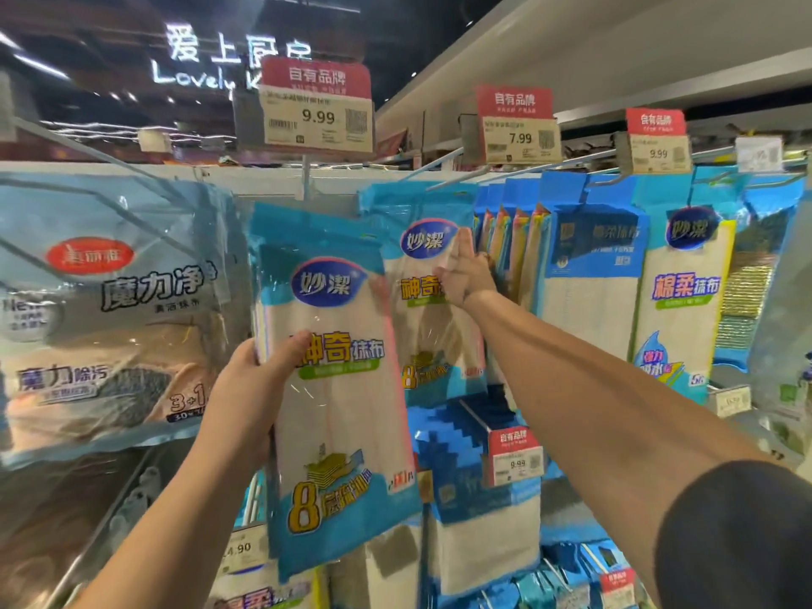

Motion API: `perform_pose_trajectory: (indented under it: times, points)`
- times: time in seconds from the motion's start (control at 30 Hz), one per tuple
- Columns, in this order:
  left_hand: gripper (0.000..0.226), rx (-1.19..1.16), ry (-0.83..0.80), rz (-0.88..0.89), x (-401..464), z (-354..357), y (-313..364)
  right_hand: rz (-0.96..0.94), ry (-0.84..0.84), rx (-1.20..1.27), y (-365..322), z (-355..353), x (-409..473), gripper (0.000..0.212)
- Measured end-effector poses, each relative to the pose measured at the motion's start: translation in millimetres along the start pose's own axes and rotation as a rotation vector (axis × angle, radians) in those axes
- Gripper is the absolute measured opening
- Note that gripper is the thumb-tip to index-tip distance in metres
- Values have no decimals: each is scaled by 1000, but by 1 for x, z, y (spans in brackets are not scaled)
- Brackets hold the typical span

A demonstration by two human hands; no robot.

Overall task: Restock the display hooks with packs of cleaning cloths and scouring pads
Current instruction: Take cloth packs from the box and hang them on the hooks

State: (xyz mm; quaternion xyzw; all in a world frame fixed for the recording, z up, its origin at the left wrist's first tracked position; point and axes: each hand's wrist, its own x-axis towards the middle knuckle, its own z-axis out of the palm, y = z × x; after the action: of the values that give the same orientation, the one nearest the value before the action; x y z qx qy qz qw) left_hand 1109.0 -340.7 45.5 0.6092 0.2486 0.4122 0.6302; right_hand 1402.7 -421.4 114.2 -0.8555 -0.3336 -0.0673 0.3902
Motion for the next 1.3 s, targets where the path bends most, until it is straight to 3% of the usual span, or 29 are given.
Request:
perform_pose_trajectory:
  times: [0.17,0.27,0.37,0.47,0.6,0.8,0.97,1.13,1.3]
  points:
    - [32,-56,-92,-51,-1,8,0,37,31,151,-4,6,-8,83]
    - [27,-81,-151,-54,-3,12,1,36,56,115,-4,-2,-22,70]
    - [41,-98,-235,-55,-1,15,-1,-77,218,417,-5,-16,-46,47]
    - [58,-111,-301,-47,-1,24,0,-151,208,621,-9,-34,-76,31]
    - [65,-118,-367,-50,-3,43,-1,-232,158,686,-14,-56,-87,36]
    - [55,-202,-478,-153,-6,71,0,-207,327,649,-8,-86,-86,36]
    - [82,-214,-577,-188,-8,84,-2,-194,520,572,-8,-96,-83,20]
    - [58,-241,-615,-172,-14,87,0,-200,626,609,-8,-109,-79,21]
    - [53,-238,-567,-125,-18,86,4,-363,599,488,-13,-113,-82,30]
